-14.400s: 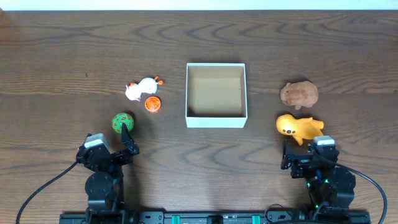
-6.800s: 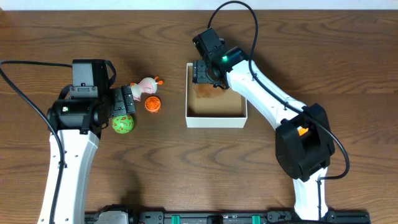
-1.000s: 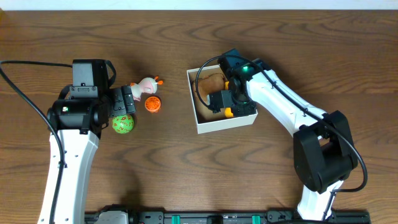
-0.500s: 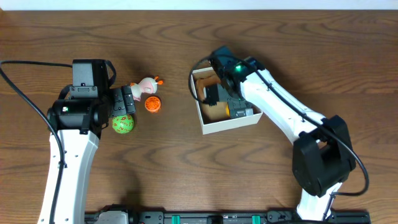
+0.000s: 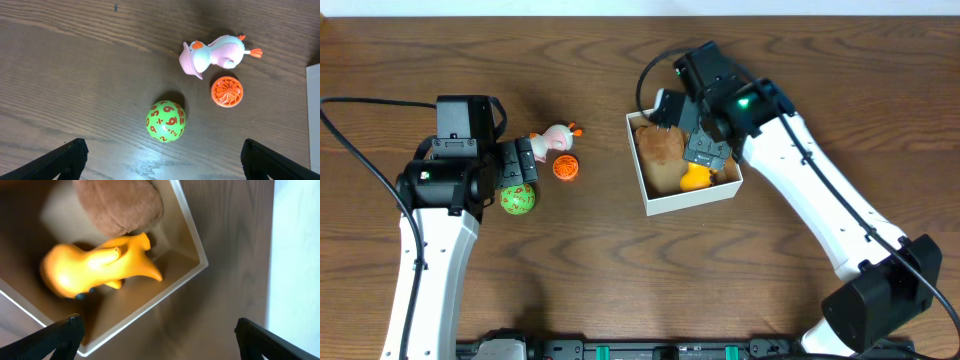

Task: Pack container
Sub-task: 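Retract the right gripper to the right side of the table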

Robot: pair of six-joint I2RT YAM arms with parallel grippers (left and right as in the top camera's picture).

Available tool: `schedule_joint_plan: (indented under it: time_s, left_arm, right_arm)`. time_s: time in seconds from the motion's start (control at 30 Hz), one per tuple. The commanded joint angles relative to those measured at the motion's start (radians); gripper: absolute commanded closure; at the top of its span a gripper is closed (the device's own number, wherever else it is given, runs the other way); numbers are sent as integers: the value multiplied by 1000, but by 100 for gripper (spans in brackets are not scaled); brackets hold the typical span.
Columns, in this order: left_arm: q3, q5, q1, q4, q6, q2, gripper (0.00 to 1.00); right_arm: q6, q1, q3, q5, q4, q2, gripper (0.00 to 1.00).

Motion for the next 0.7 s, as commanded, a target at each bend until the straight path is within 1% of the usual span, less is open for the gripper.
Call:
schedule_joint_plan:
  time_s: [0.0,0.1,0.27,0.37,0.47,0.5,0.57,0.67]
  left_arm:
    - [19,-2,3,-2,13,7,2]
    - [19,-2,3,-3,13,7,2]
    - [19,-1,3,3,13,7,1]
    - [18,21,2,70,-4,8,2]
    - [18,159,2,46,-93,8,2]
    - [18,180,2,47,-102,8,2]
    - [18,245,2,47,-104,8,2]
    - [15,250,2,52,-66,13,2]
  right_arm:
    - [337,-55,14,-84,-34,-13,1]
    - [507,-126,14,-178,-90,-13,1]
    - [722,-285,13,-362,-156,-13,1]
    - [824,-383,13,-424,-177,-13,1]
    - [857,-461,13,-482,-191,-13,1]
    - [857,-477,13,-495,-193,-13,1]
    - [857,-507,13,-516,-198,-13,1]
    - [858,-538,13,-519,-213,-13,1]
